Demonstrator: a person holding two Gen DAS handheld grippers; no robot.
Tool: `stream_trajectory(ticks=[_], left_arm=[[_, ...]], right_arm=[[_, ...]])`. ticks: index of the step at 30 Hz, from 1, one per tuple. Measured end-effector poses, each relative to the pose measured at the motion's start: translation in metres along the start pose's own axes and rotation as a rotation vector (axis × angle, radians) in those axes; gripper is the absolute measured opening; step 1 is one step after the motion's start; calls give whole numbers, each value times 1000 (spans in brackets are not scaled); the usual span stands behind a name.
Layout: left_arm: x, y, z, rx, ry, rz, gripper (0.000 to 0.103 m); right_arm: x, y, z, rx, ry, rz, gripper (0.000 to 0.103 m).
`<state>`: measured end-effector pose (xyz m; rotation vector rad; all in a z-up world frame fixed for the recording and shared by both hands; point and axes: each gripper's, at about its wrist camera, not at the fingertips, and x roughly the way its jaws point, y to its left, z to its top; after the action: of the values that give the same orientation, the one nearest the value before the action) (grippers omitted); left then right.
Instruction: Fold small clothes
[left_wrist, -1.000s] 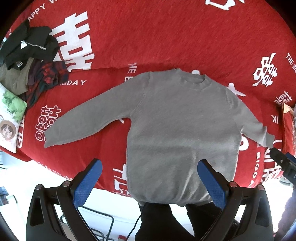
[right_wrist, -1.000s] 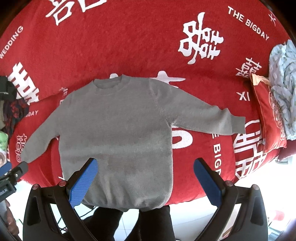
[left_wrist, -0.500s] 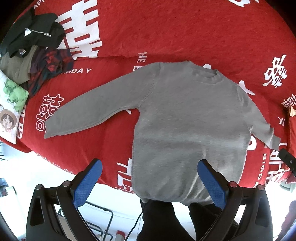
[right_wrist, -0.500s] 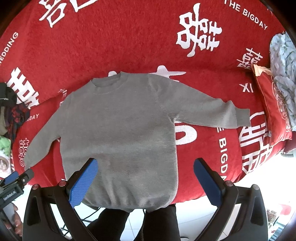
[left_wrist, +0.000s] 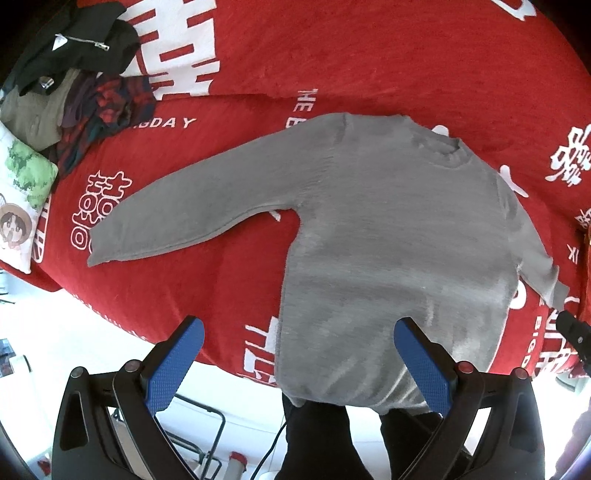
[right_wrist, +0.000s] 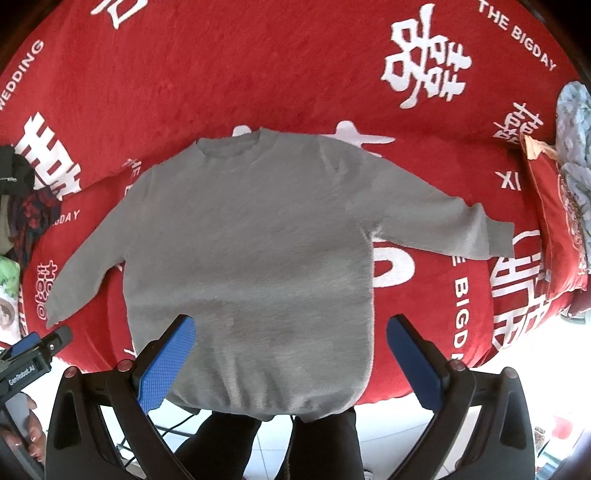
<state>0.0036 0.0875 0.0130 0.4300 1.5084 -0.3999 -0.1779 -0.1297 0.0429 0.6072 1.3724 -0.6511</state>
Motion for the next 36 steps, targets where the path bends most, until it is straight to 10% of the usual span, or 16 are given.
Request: stream_trajectory(ticks=[15, 26, 36], left_arm=[[102, 72, 20, -229, 35, -24, 103], [173, 235, -2, -856, -241, -238, 103], [184, 257, -1, -910, -394, -455, 103]], right_arm=[[81, 81, -21, -255, 87, -22, 103], [135, 148, -51, -429, 126, 62, 103], [154, 185, -51, -440, 120, 131, 103]])
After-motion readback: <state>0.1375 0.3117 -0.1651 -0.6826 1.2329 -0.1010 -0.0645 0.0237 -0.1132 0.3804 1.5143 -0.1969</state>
